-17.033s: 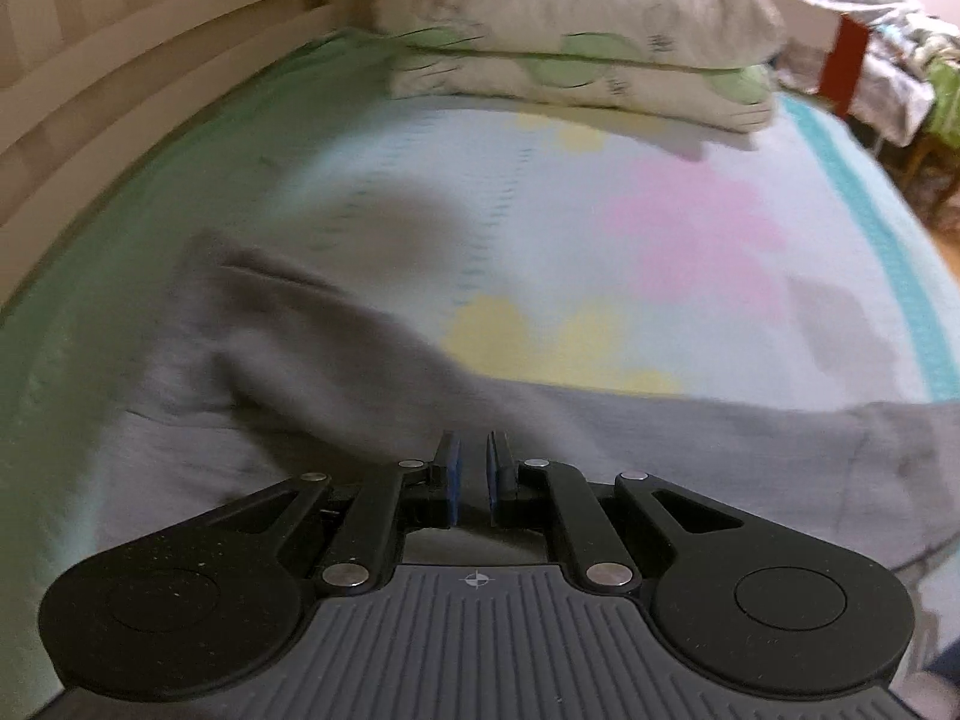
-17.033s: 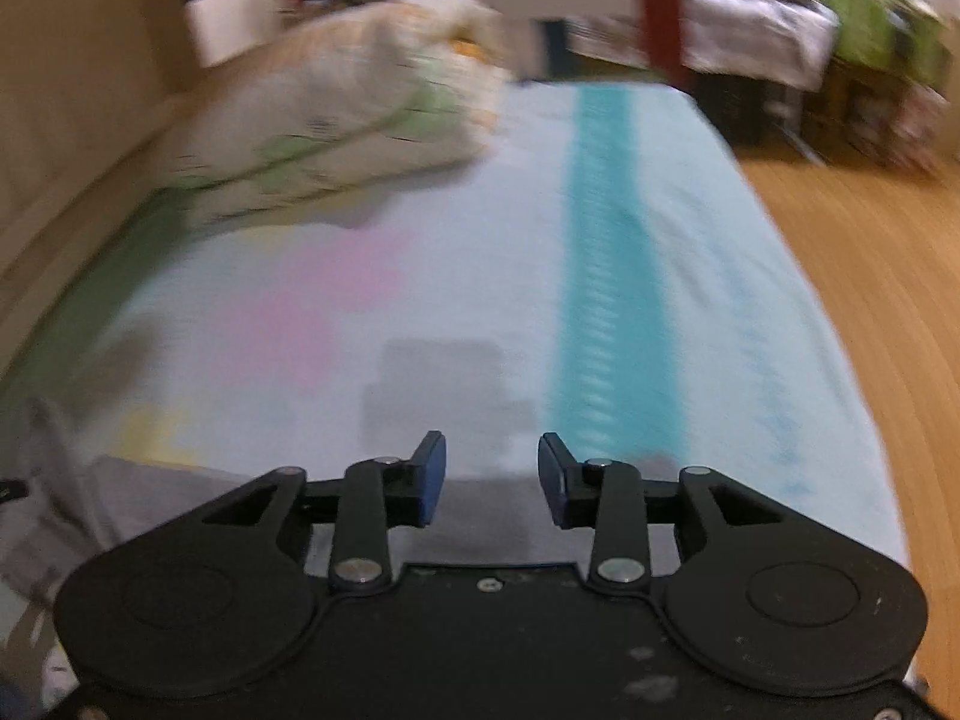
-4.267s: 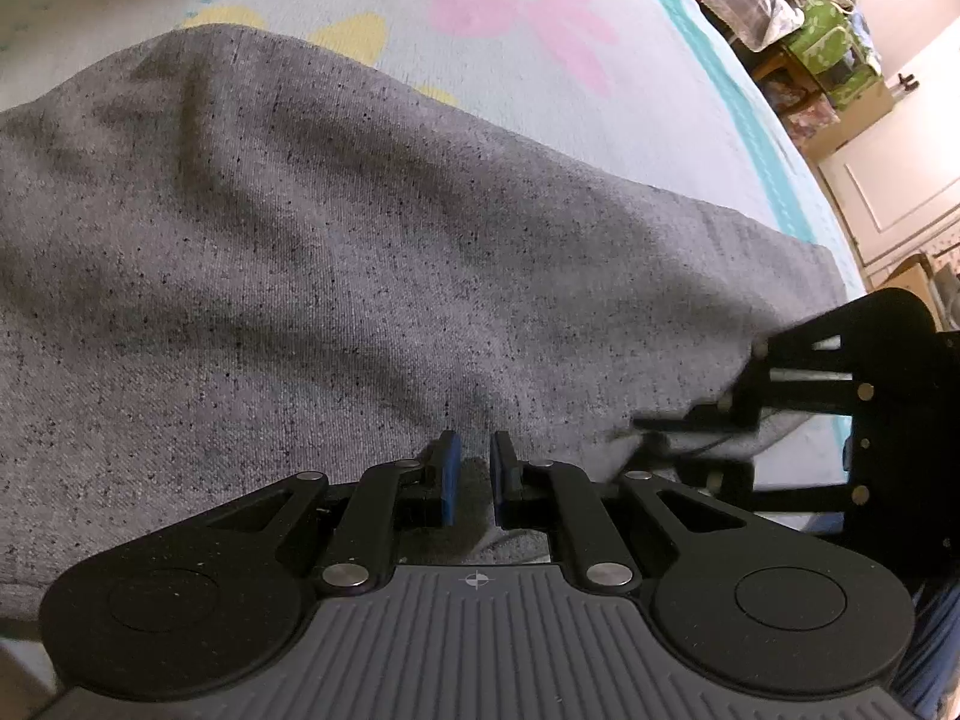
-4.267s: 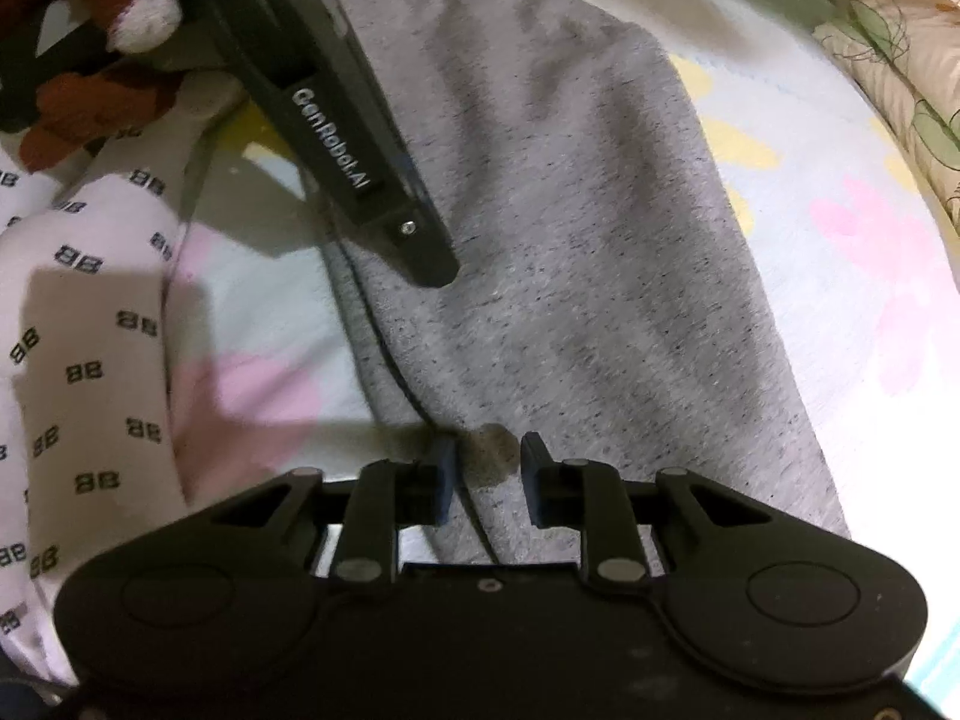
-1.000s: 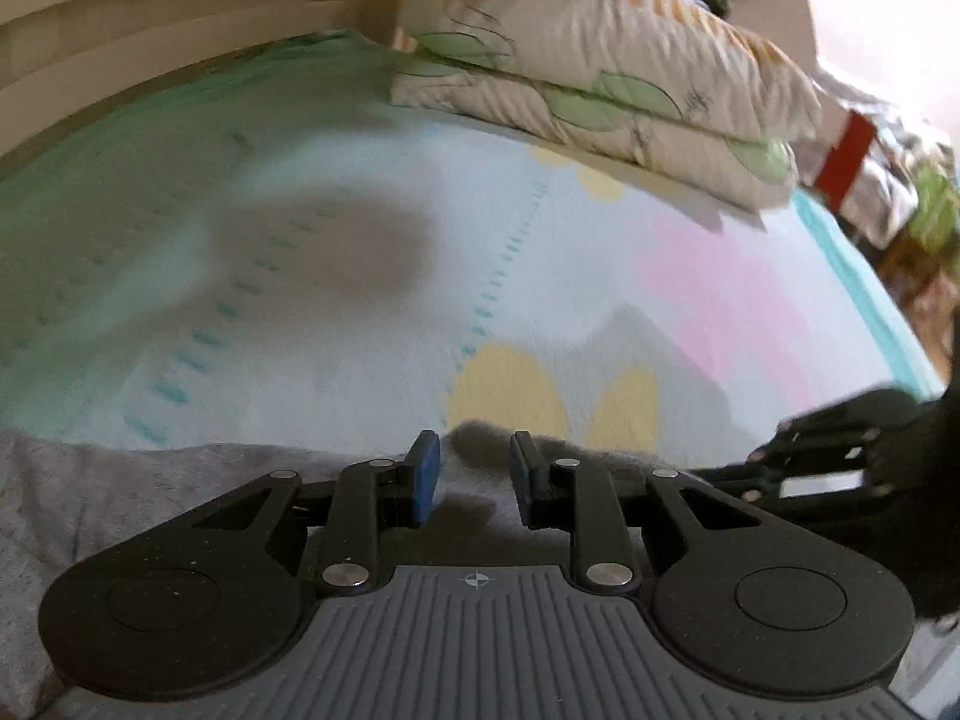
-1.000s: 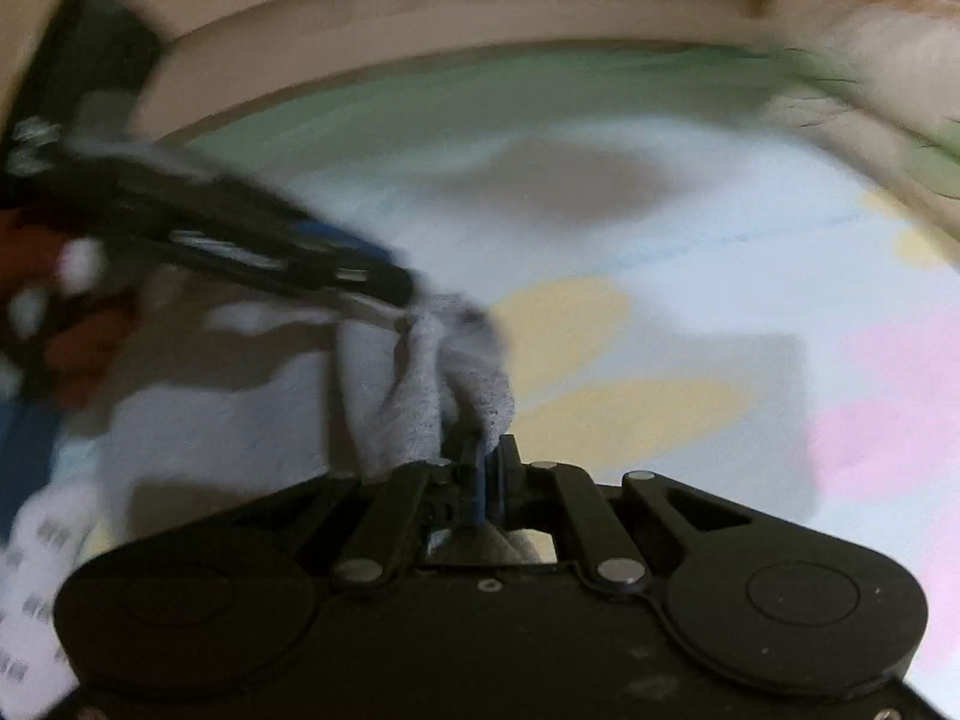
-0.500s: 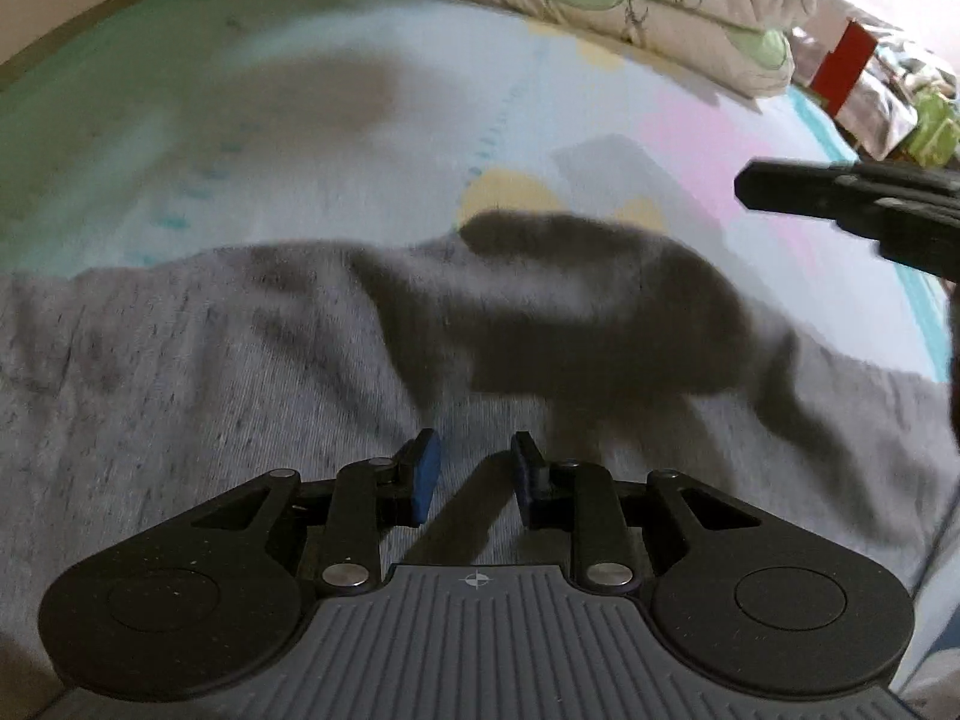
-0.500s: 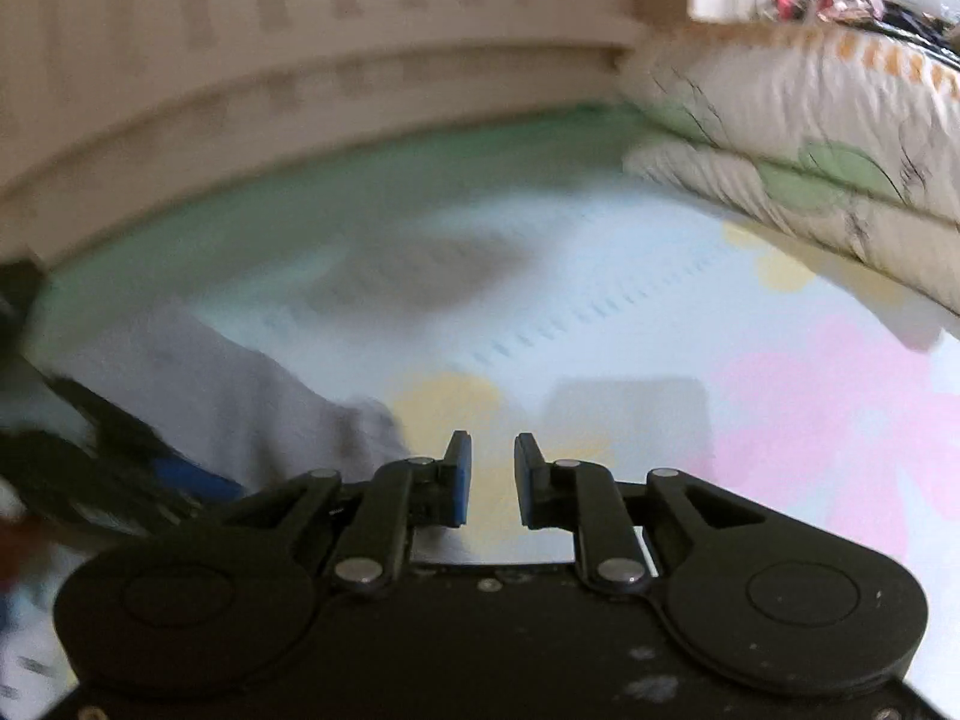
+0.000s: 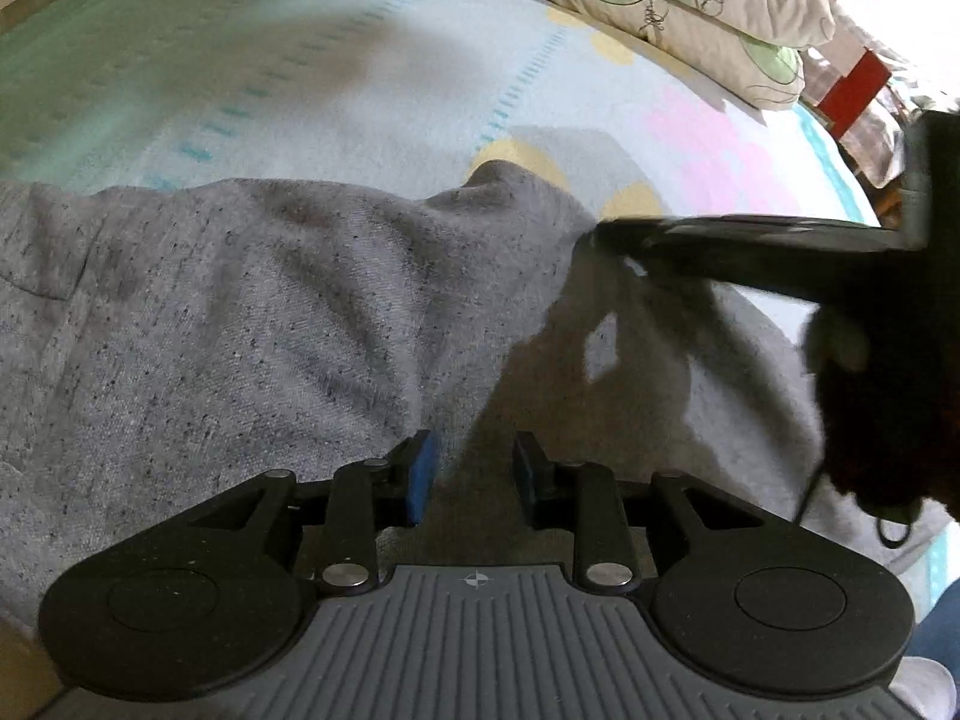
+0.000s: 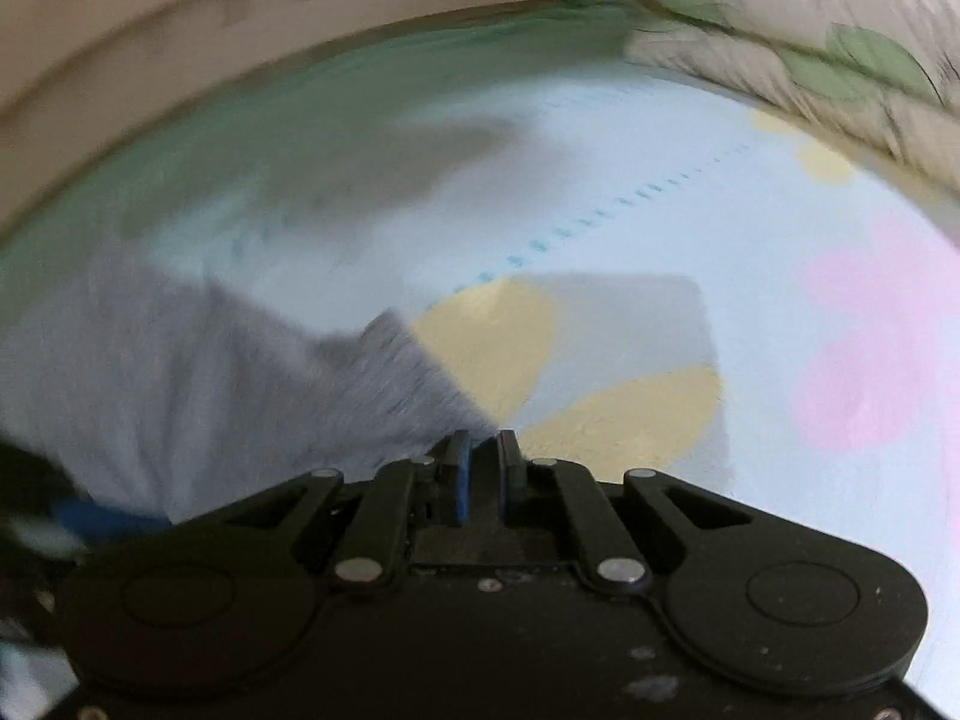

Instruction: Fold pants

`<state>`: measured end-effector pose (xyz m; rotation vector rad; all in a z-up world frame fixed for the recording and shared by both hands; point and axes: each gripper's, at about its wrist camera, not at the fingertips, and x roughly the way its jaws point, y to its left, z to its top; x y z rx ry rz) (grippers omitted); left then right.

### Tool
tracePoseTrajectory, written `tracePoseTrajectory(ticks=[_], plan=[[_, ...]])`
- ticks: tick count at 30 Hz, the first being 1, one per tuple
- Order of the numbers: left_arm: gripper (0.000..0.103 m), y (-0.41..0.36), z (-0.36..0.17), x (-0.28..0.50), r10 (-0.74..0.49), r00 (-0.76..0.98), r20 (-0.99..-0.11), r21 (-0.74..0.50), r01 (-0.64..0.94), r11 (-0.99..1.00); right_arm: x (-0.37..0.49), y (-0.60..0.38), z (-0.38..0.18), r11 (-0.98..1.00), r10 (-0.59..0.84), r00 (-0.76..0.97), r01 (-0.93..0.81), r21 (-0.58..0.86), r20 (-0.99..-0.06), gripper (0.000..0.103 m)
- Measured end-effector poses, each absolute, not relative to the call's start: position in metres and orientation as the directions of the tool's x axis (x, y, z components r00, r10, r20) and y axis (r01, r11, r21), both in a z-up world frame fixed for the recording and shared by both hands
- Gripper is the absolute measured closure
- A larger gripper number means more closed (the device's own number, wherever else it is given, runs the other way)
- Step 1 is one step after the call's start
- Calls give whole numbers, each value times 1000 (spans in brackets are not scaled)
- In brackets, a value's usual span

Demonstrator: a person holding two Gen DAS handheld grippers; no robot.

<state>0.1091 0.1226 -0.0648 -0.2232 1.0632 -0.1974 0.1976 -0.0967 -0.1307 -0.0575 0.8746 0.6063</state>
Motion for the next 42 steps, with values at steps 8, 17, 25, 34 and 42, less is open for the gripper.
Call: tracePoseTrajectory(ticks=[8, 17, 25, 34, 42], plan=[[75, 93, -44, 137, -333, 533, -778, -292, 163, 943, 167, -204, -95, 901, 401, 591, -394, 183, -700, 87], [75, 41, -81, 126, -339, 441, -831, -223, 294, 929, 132, -256, -145, 926, 249, 473, -373, 64, -845, 85], [70, 19, -81, 84, -356, 349, -867, -206, 399, 893, 133, -277, -138, 949, 231, 415, -296, 110, -880, 85], [62, -14, -76, 54, -353, 288, -890, -179, 491, 852, 108, -311, -139, 949, 213, 175, -269, 161, -961, 86], [62, -58, -66, 70, -451, 386, -805, -259, 456, 852, 60, -385, -83, 985, 171, 377, -72, 156, -910, 80]])
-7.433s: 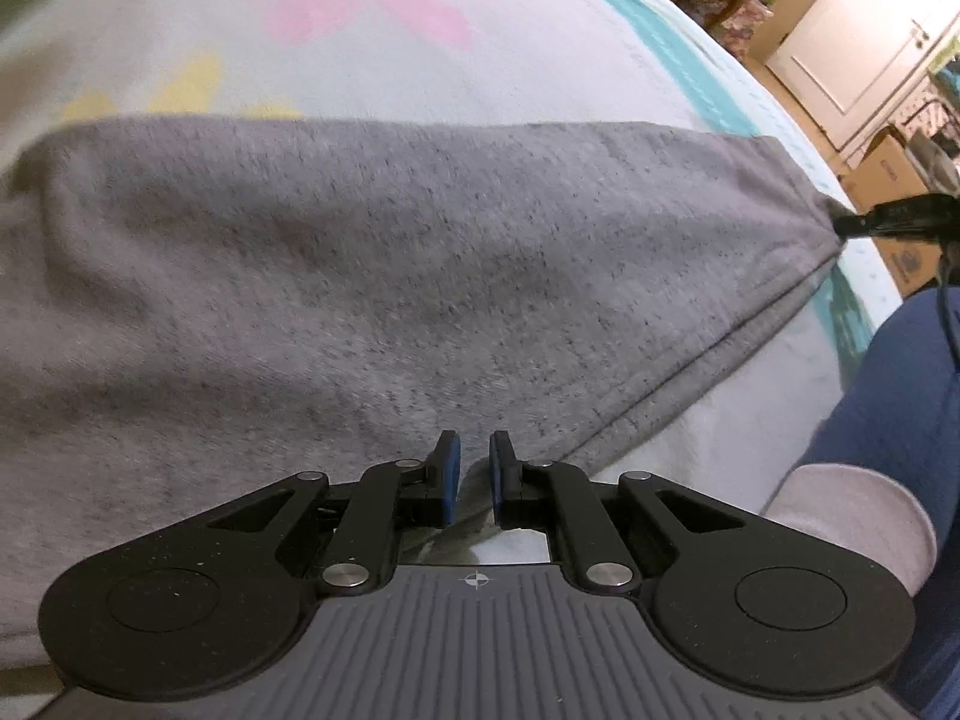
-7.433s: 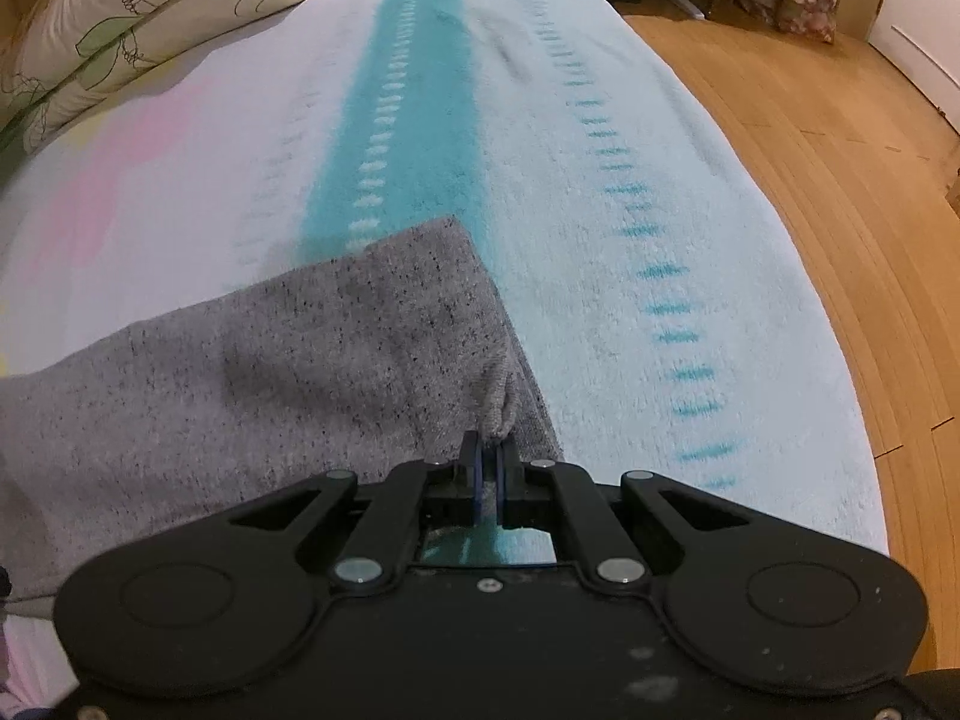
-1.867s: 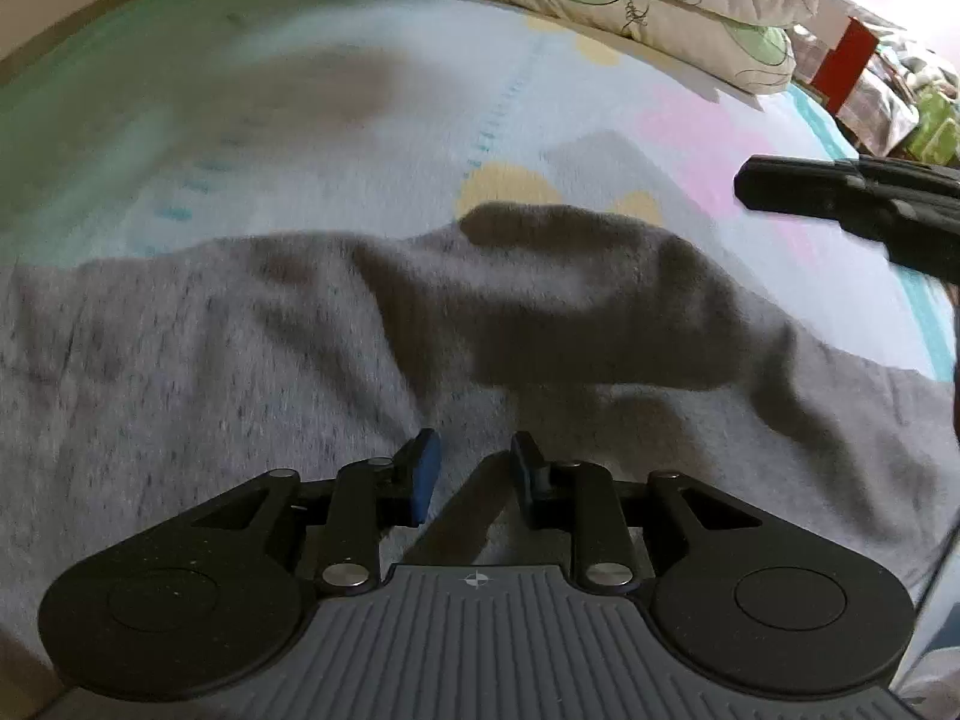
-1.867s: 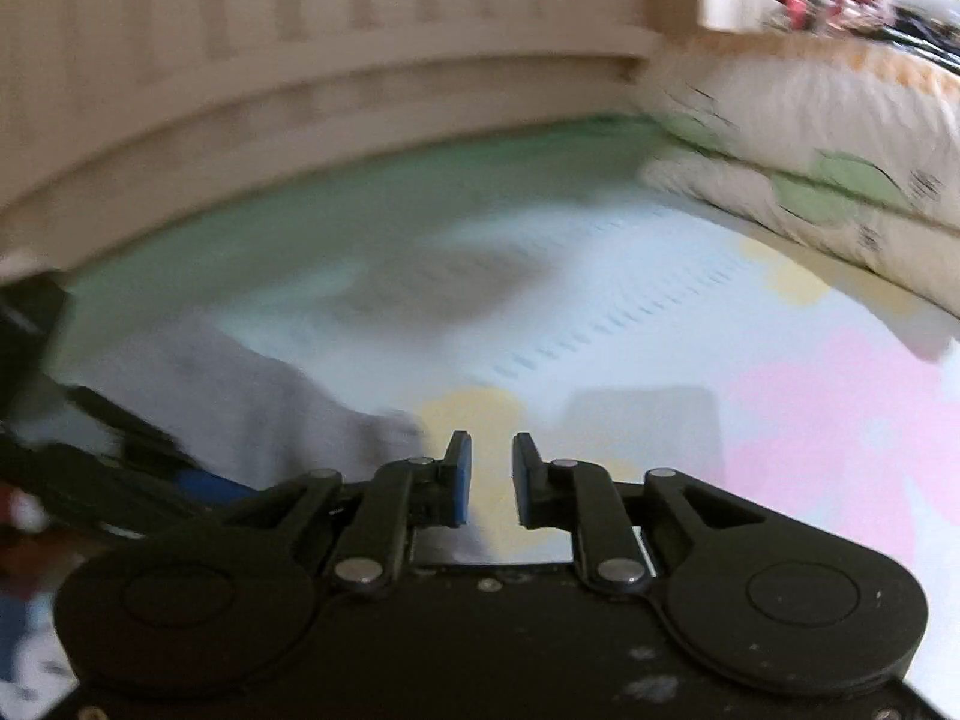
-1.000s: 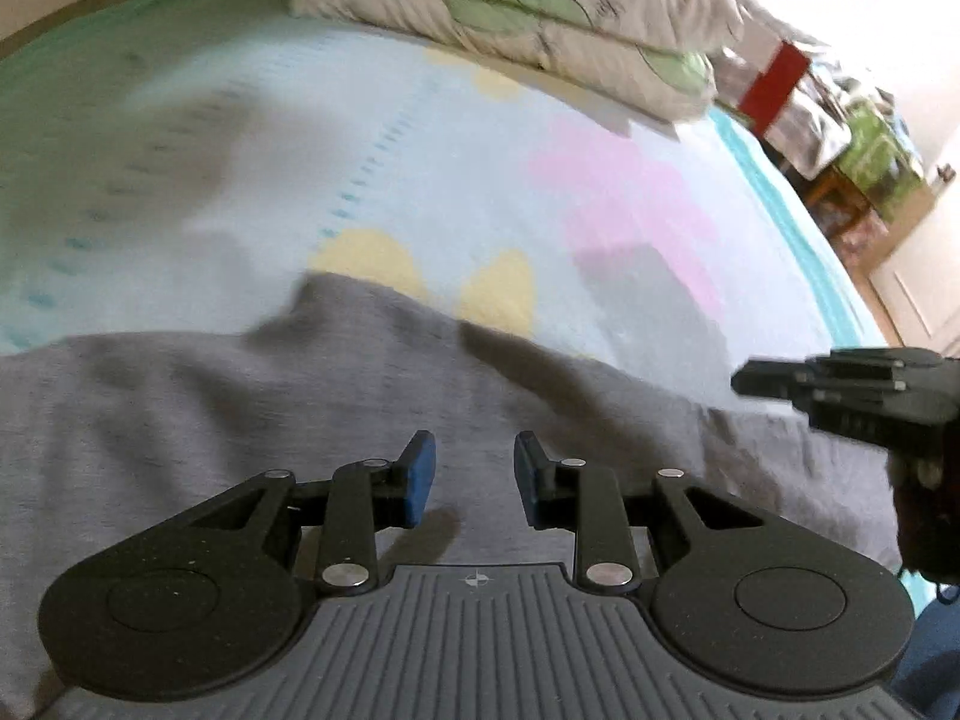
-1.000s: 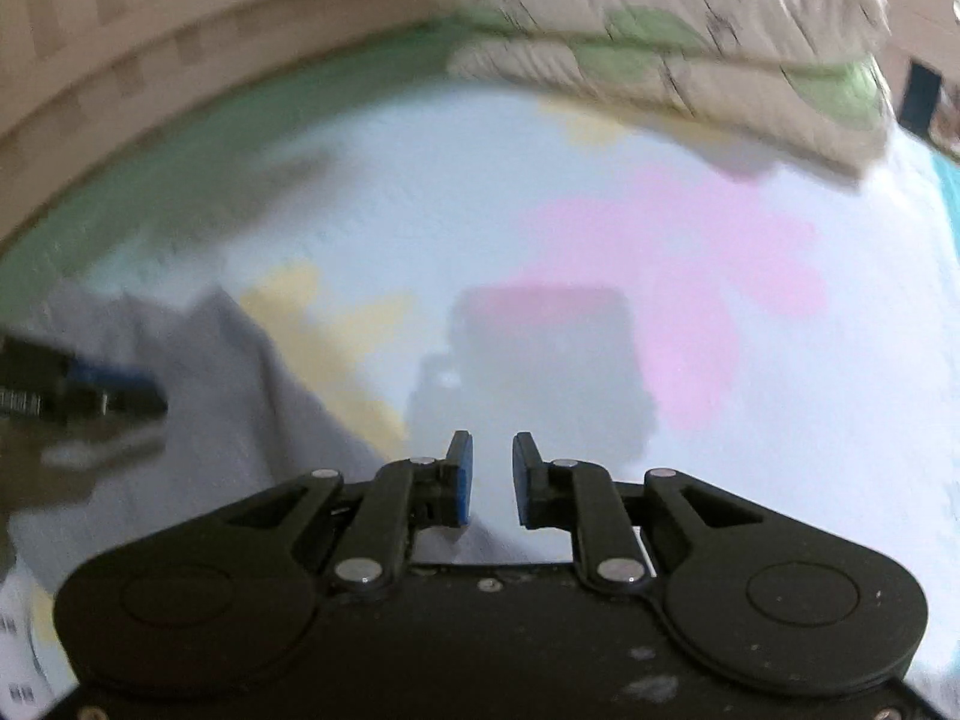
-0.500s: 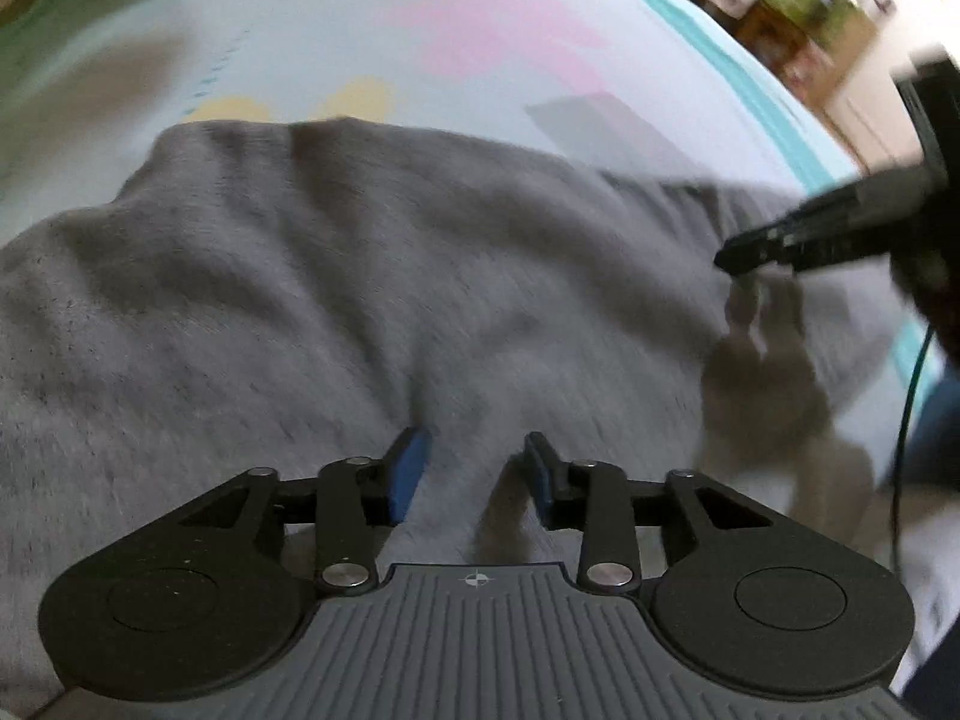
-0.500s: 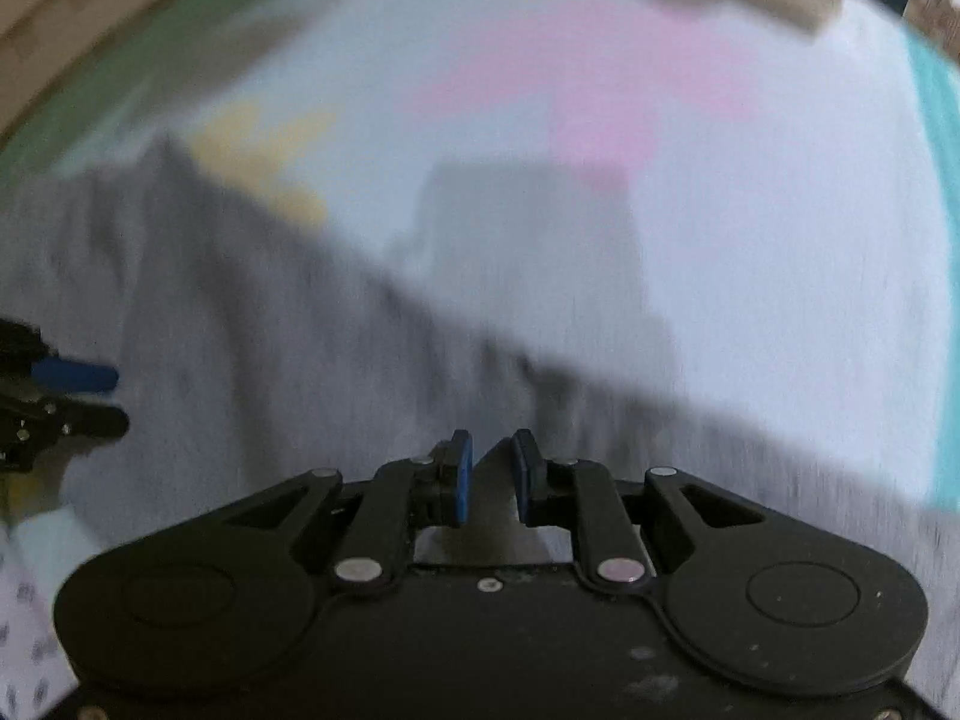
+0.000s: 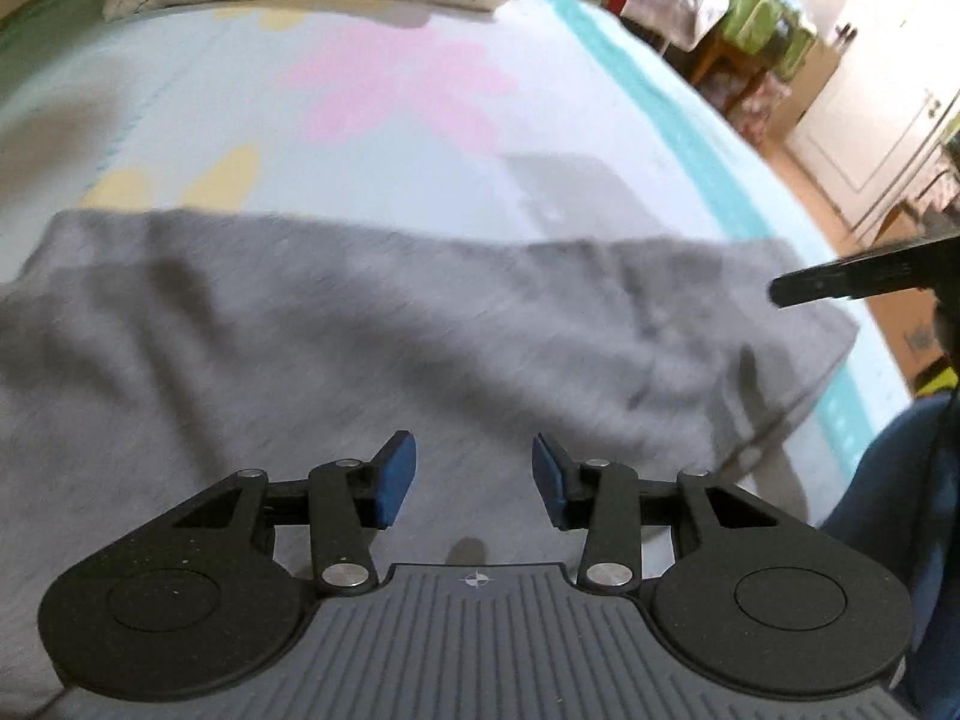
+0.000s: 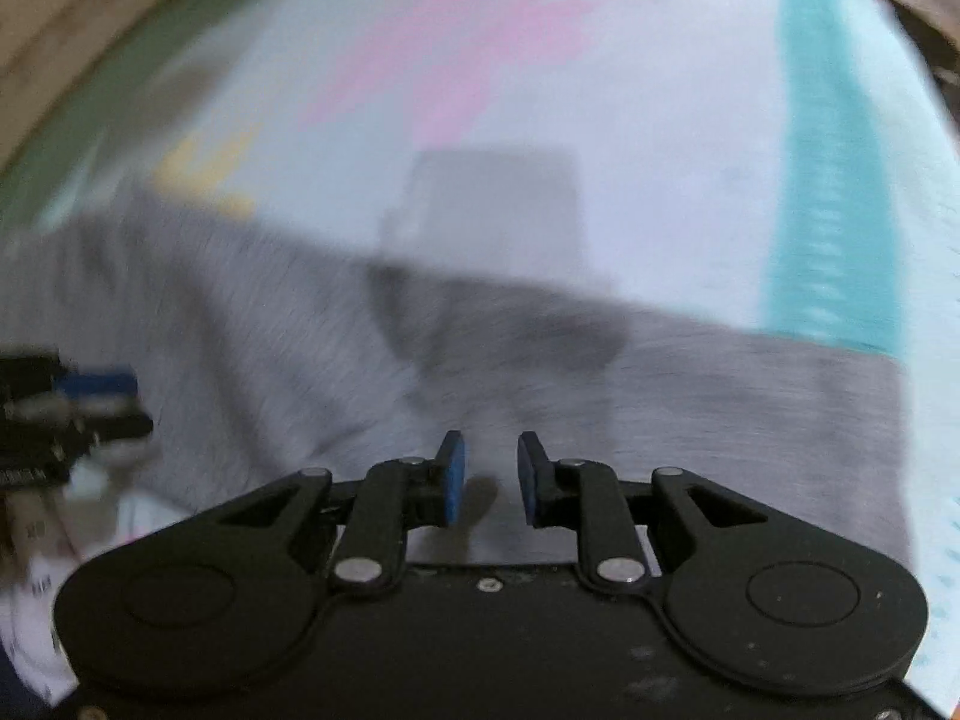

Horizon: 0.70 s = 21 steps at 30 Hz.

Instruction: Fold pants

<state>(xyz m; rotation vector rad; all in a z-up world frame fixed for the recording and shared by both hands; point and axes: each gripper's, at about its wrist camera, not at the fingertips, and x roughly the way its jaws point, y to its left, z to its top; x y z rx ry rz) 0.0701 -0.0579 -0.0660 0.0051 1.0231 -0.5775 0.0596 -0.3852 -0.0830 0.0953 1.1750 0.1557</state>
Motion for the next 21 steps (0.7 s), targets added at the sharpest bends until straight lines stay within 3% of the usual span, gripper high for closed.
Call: tracePoseTrajectory(ticks=[5, 8, 11, 21], plan=[[62, -92, -82, 66, -478, 352, -805, -270, 500, 823, 23, -466, -56, 971, 71, 500, 165, 175, -863, 73], [62, -102, -105, 57, -463, 243, -853, -280, 536, 797, -3, -509, -54, 949, 7, 524, 265, 171, -852, 70], [60, -107, -109, 42, -443, 283, -851, -208, 592, 779, -24, -542, -66, 917, -32, 524, 355, 184, -851, 67], [60, -108, -107, 44, -421, 269, -866, -201, 583, 787, -53, -574, -116, 787, 66, 571, 474, 395, -818, 65]])
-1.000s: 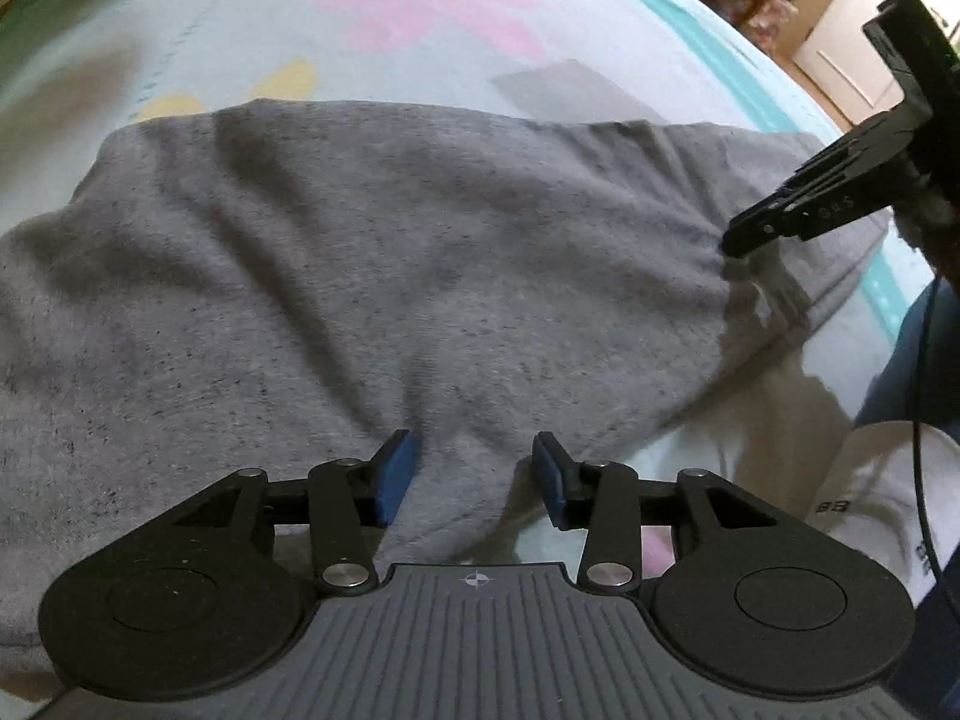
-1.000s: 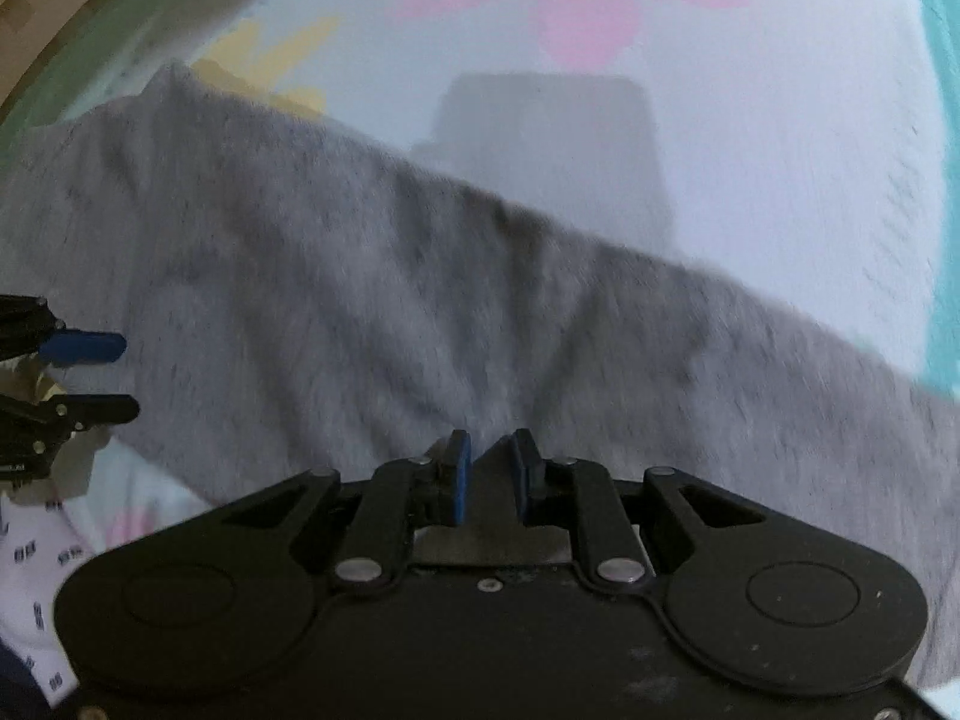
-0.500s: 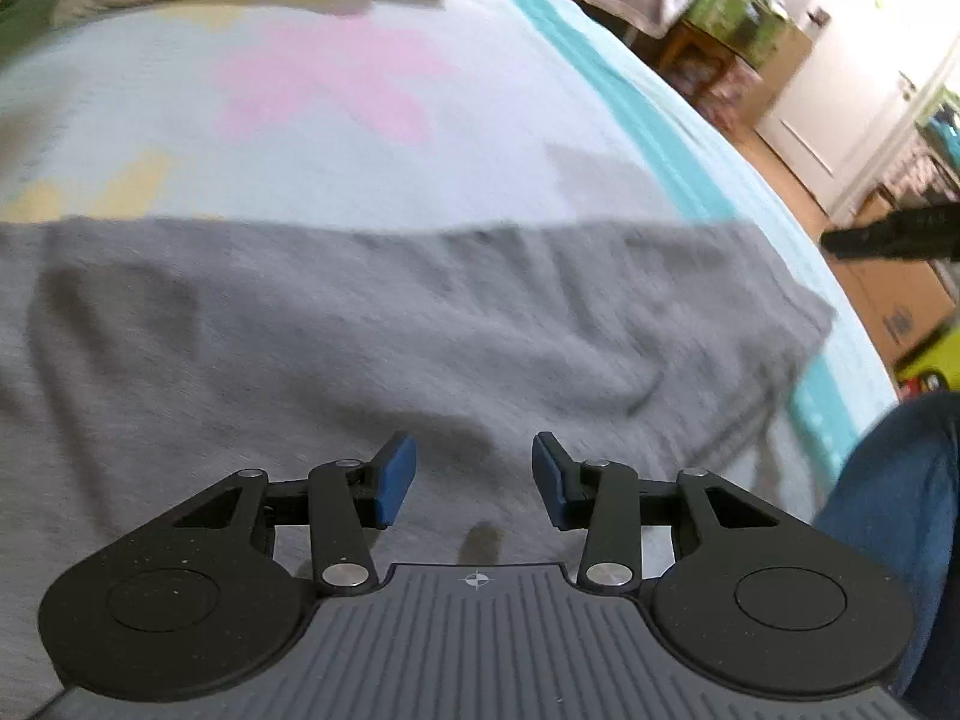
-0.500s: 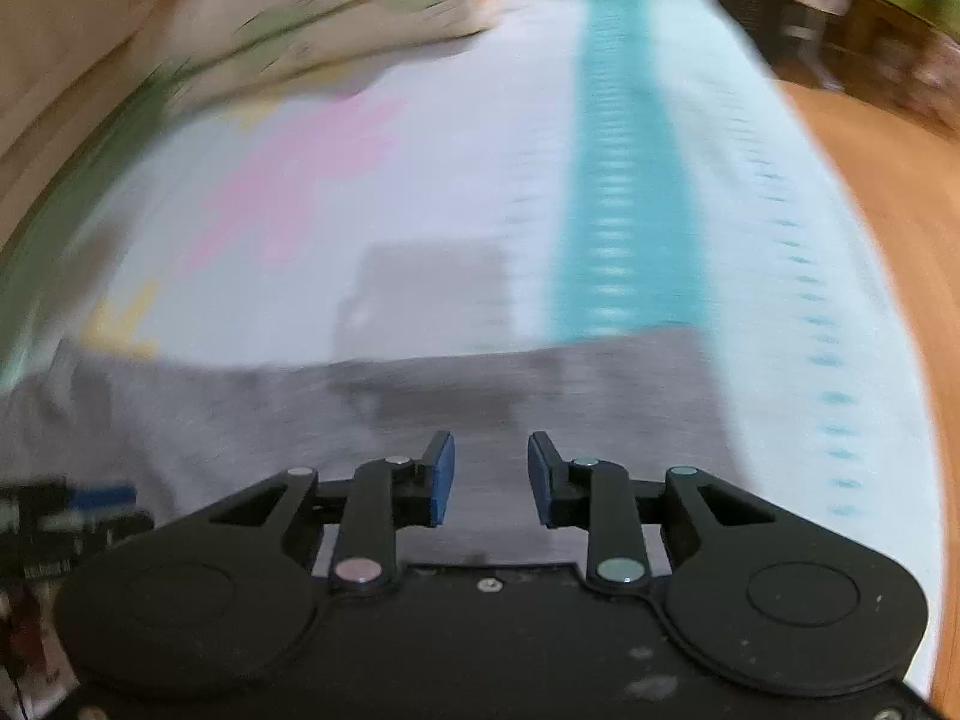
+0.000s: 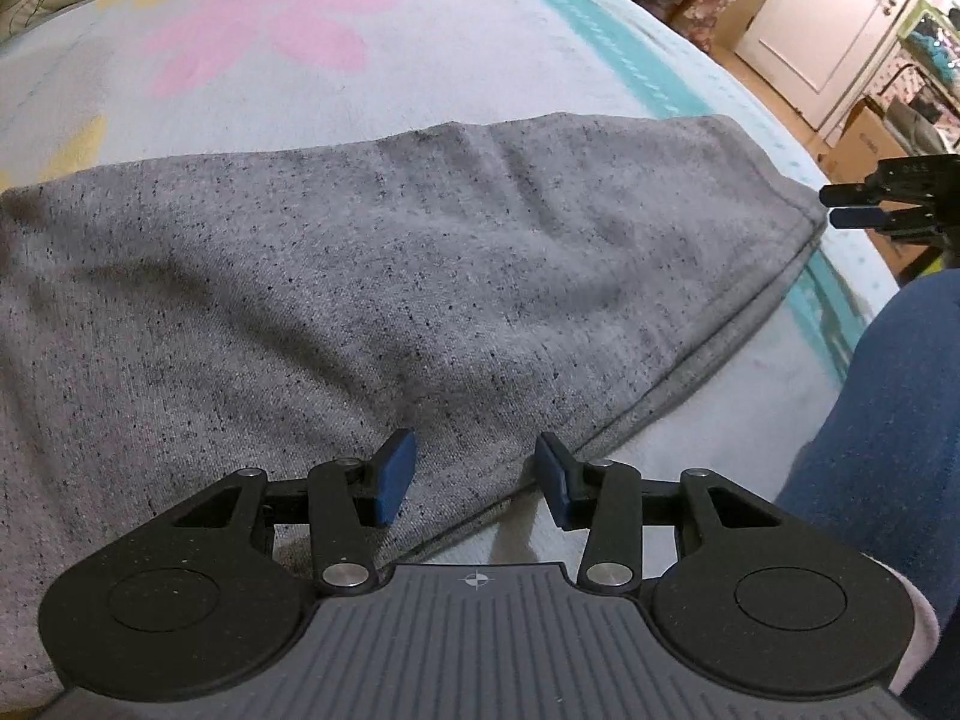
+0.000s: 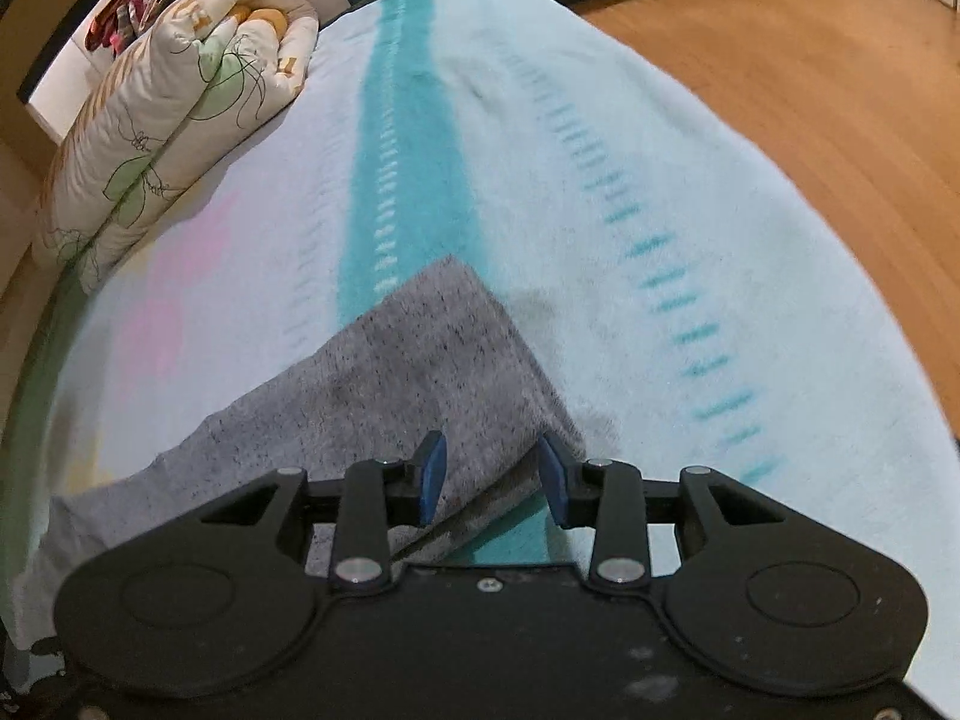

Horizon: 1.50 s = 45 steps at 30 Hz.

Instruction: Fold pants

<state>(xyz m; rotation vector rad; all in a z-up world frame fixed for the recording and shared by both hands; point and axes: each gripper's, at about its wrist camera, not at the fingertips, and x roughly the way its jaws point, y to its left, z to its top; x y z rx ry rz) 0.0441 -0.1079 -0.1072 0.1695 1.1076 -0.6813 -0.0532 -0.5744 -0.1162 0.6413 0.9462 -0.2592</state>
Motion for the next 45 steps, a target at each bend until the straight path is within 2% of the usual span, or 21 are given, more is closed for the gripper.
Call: tracePoseTrajectory(ticks=[6, 7, 9, 10, 14, 18, 21, 23, 24, 30, 32, 34, 39, 40, 41, 42, 44, 45], plan=[[60, -112, -108, 46, -410, 262, -874, -202, 572, 795, -51, -579, -133, 755, 92, 612, 472, 455, -786, 66], [60, -112, -108, 46, -409, 261, -875, -201, 572, 795, -51, -577, -133, 759, 98, 620, 460, 461, -779, 69], [60, -109, -106, 47, -406, 257, -877, -199, 575, 794, -50, -573, -128, 773, 101, 626, 440, 457, -773, 78], [60, -109, -105, 47, -404, 254, -879, -198, 577, 793, -50, -570, -127, 784, 102, 628, 427, 452, -771, 99], [60, -107, -97, 52, -427, 228, -875, -236, 568, 788, -60, -566, -102, 822, 81, 650, 385, 420, -756, 98], [60, -116, -89, 57, -443, 240, -864, -235, 585, 776, -66, -573, -113, 835, 87, 589, 397, 381, -804, 96], [60, -125, -82, 63, -463, 251, -850, -242, 594, 767, -72, -577, -115, 834, 72, 599, 402, 377, -798, 84], [60, -134, -79, 68, -476, 253, -842, -253, 595, 763, -79, -587, -110, 800, 80, 645, 413, 435, -760, 21], [60, -140, -79, 71, -481, 255, -839, -255, 596, 761, -81, -592, -108, 787, 82, 667, 413, 459, -740, 14], [60, -175, -89, 82, -494, 237, -836, -266, 613, 744, -59, -610, -118, 800, 152, 648, 362, 478, -746, 15], [60, -183, -97, 83, -488, 220, -844, -270, 612, 743, -47, -612, -128, 799, 215, 624, 330, 502, -752, 25], [60, -188, -107, 84, -475, 201, -857, -269, 612, 744, -35, -611, -139, 813, 257, 586, 300, 500, -769, 31], [60, -187, -111, 81, -481, 199, -854, -257, 642, 722, -14, -609, -150, 842, 291, 571, 228, 489, -768, 32], [60, -186, -111, 82, -486, 193, -853, -263, 645, 718, -10, -612, -152, 832, 311, 577, 219, 510, -756, 39], [60, -185, -111, 83, -489, 187, -852, -270, 644, 716, -6, -614, -154, 823, 328, 578, 214, 526, -747, 51], [60, -184, -110, 84, -493, 182, -851, -278, 640, 716, -1, -616, -158, 816, 338, 577, 214, 537, -744, 58], [60, -182, -110, 86, -496, 175, -850, -288, 635, 717, 6, -619, -164, 802, 361, 572, 212, 558, -736, 82], [60, -183, -109, 86, -496, 173, -851, -289, 634, 717, 9, -620, -167, 787, 381, 571, 212, 580, -727, 86]])
